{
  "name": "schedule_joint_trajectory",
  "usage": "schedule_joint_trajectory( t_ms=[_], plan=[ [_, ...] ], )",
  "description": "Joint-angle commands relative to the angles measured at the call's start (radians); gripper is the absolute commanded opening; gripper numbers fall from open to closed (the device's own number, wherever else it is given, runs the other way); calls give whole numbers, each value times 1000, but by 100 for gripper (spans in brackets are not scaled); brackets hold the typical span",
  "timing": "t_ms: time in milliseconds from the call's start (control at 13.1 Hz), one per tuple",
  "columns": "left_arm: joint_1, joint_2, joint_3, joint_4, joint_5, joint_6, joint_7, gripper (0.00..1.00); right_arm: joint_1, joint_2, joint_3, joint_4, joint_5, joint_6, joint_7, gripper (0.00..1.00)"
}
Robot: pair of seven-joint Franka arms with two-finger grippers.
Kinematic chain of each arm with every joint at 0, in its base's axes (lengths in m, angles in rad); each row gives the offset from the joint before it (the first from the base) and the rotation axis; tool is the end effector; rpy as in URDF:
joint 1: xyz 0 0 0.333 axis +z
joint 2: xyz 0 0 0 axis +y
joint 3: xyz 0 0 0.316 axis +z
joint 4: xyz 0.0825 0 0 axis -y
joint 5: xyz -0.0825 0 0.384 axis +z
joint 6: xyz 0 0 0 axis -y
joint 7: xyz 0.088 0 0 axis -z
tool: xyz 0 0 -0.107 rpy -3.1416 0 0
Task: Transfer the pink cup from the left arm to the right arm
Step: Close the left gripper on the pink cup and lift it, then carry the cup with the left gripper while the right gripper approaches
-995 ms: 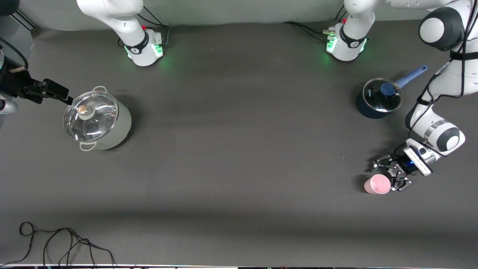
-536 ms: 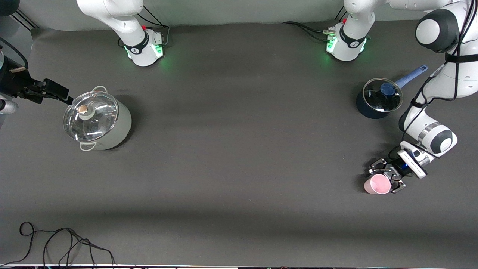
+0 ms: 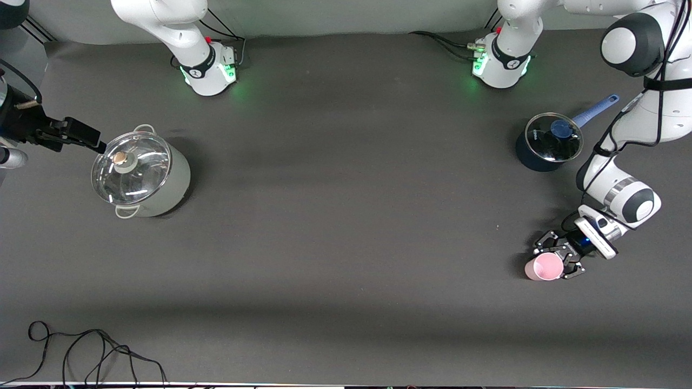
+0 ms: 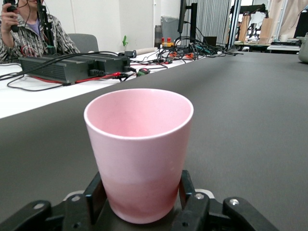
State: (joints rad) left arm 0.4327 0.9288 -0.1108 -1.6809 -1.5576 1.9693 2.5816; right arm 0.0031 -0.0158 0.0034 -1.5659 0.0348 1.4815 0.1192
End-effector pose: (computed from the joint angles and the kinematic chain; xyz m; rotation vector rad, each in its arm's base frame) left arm 0.6203 0.1435 0.0696 1.8483 -1.0146 1.4166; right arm 0.5401 0.0075 0.6280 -3.1046 0.1722 0.1099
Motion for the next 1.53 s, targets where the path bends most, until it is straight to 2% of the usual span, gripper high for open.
schedule_joint_trajectory(
  t_ms=[0,230,383,459,536,766,842,995,1072,1225,1455],
  plan=[
    [-54,-147,-39,-113,-60,104,-43,27,-14,28,-3,30,7,-15,-24,100],
    [-48,-316,-197,-252,-146,298,-44,26,-15,42,-14,30,7,-9,-27,100],
    [-54,-417,-262,-350,-214,310,-41,26,-9,43,-14,29,8,-9,-17,96],
    [-52,-468,-311,-393,-226,331,-41,25,-5,43,-14,30,10,-10,-4,91],
    [-51,-511,-364,-425,-260,345,-41,25,0,43,-13,33,19,-10,14,91],
    [-58,-605,-548,-483,-410,451,-43,26,1,37,-7,46,147,-15,302,94],
    [-58,-629,-617,-485,-465,498,-43,26,6,40,0,62,160,-15,403,99],
    [-63,-648,-764,-459,-573,647,-43,26,70,42,32,82,160,-15,621,99],
    [-71,-639,-835,-407,-605,749,-49,26,124,43,33,90,165,-15,737,100],
    [-100,-643,-897,-349,-607,862,-131,26,184,68,32,110,224,-15,938,100],
    [-161,-657,-935,-280,-607,991,-223,26,268,129,32,196,315,-3,1256,100]
  ],
)
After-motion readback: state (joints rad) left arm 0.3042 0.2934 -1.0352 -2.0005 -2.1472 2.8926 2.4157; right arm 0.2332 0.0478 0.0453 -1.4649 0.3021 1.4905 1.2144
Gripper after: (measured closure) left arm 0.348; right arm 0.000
